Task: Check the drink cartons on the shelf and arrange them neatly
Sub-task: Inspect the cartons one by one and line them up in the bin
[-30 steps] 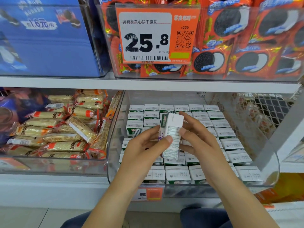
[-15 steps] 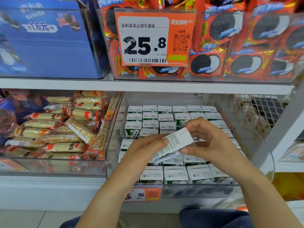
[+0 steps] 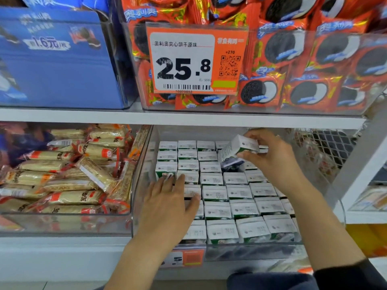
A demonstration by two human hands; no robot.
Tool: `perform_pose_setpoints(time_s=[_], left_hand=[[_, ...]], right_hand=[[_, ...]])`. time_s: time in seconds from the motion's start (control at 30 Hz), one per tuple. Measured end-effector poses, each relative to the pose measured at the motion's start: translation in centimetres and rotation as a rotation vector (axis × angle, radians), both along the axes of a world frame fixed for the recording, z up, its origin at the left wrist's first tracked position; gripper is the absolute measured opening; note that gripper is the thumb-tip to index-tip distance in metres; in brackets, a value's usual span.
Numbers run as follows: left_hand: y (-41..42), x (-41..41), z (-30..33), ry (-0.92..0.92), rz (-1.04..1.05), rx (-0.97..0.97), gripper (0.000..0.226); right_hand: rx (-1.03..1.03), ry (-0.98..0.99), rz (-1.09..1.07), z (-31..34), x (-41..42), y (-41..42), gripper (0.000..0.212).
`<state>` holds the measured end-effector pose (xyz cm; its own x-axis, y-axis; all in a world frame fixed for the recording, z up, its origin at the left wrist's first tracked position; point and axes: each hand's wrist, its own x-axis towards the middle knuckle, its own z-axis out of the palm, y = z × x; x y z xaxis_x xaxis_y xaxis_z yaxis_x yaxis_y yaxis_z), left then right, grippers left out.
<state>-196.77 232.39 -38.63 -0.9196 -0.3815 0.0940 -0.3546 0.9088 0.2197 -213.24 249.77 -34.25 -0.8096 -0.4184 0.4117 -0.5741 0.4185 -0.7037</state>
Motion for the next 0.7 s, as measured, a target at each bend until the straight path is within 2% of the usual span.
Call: perform_pose_setpoints(time_s=[0.2,0.43,0.6,0.7], left_hand=[[0.1,0.0,0.1,-0.061,-0.001,-0.018,0.068],[0.2,0.1,0.3,-0.063,-0.003,-0.020,0.068],[0.2,0.1,0.1,-0.042,-0.004,-0.025,0.067],[0.2,0.2,0.0,-0.035,-0.010,-0.021,0.067]], right_hand=[[0.252,0.183,-0.025,0.7,0.1,-0.6,0.038],[0.398,0.107,0.023,-1.1,0.3,-1.3,0.037],[0.547,0.122,0.016,-1.3,0.6,-1.4,0.025],[0.566,0.028,0.033,-0.4,0.8,-0.5,0.020]])
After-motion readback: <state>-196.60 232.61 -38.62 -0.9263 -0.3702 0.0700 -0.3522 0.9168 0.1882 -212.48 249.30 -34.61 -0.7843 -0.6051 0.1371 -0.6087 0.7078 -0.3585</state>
